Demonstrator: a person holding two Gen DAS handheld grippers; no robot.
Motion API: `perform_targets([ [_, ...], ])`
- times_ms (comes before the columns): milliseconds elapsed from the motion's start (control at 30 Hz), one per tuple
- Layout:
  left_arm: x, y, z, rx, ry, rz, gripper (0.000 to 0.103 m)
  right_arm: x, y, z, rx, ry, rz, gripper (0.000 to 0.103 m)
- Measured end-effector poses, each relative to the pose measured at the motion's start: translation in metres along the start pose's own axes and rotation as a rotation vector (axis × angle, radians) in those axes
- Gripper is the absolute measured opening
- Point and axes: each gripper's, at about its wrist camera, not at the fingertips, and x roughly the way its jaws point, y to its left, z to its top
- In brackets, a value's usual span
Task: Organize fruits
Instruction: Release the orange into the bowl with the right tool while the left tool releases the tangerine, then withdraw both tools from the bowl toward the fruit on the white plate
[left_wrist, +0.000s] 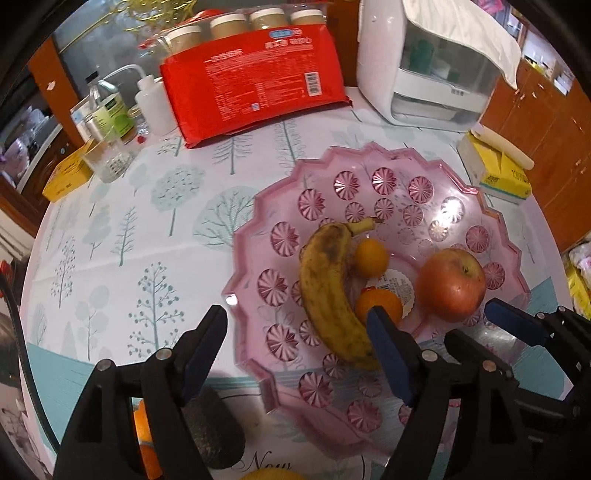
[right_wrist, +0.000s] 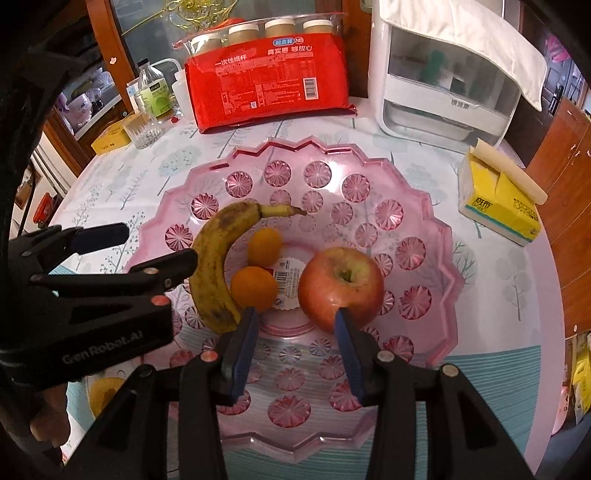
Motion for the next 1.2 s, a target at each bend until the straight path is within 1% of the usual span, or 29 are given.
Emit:
perform_targets([
  [433, -0.031, 0.02, -0.021, -0.04, -0.027, 0.019, 0.077, -0.022, 0.008, -0.001, 0.022, -0.031, 0.011, 0.044],
  [533, -0.041, 0.026, -0.027, -0.055, -0.03, 0.013, 0.078, -0.029, 0.01, -0.001, 0.031, -0.034, 0.008, 0.044],
  [600, -0.05, 0.032, -0.032, -0.064, -0.042, 0.015, 0.078, -0.037, 0.012, -0.002, 0.036, -0.048, 0.011, 0.044],
  [733, -0.069, 0.043, -0.039, -0.085, -0.069, 0.022, 0.083, -0.053, 0.017, -0.003, 0.034, -0.076, 0.01, 0.044],
  [1033, -0.116, 0.071, -0.058, -0.137, -0.136, 0.003, 0.083, -0.086, 0.034, -0.01, 0.036, -0.127, 0.014, 0.044],
  [1200, -0.141, 0.087, -0.069, -0.157, -0.175, 0.005, 0.085, -0.105, 0.047, -0.013, 0.025, -0.159, 0.01, 0.044],
])
